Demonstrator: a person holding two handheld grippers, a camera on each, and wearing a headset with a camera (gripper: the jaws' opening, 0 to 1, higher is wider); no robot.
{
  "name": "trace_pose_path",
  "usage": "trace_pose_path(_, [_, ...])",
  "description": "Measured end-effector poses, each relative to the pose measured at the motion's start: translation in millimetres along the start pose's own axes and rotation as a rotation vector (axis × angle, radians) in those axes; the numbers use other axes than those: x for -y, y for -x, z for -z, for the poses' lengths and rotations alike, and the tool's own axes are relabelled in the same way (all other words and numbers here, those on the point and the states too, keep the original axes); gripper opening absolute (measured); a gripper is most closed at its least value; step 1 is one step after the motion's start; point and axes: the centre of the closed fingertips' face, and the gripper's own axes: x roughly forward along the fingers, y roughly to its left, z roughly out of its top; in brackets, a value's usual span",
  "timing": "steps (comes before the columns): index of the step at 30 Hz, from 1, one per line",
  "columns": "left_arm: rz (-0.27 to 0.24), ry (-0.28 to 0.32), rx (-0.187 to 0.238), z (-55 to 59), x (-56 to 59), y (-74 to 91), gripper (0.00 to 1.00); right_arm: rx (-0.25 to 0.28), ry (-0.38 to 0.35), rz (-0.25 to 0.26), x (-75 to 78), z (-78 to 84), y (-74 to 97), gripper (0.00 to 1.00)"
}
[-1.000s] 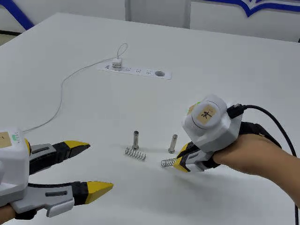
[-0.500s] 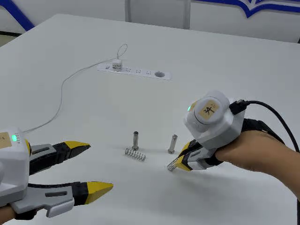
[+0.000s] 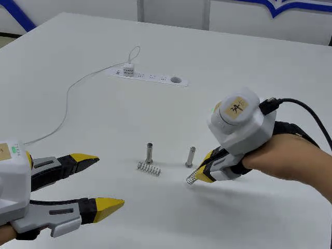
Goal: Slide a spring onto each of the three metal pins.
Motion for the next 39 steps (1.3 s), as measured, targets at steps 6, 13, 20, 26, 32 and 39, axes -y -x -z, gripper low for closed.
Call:
trace_pose_path(6, [-0.002,0.000,0.008,-1.9,-0.6,0.5,0.60,-0.023,0.016,-0.012,1.6,-4.7,13.1,0.11])
trace_pose_path(13, [-0.001,-0.004,0.012,-3.6,-0.2,0.5,0.60,-0.025,0.040,0.011,14.0,-17.9,32.3,0.11])
trace_pose_path(20, [-0.002,-0.005,0.015,-4.5,-0.8,0.6,0.60,-0.038,0.069,0.036,25.4,-29.1,42.4,0.11])
trace_pose_path(26, [-0.005,-0.002,0.016,-4.7,-1.7,1.4,0.60,-0.048,0.092,0.043,32.0,-38.9,44.5,0.11])
trace_pose_path(32, [-0.006,-0.003,0.015,-5.2,-2.0,1.4,0.60,-0.066,0.111,0.041,37.7,-45.1,42.3,0.11])
trace_pose_path(39, [-0.009,-0.001,0.012,-5.0,-2.6,1.6,0.60,-0.111,0.133,0.019,44.5,-45.9,35.0,0.11])
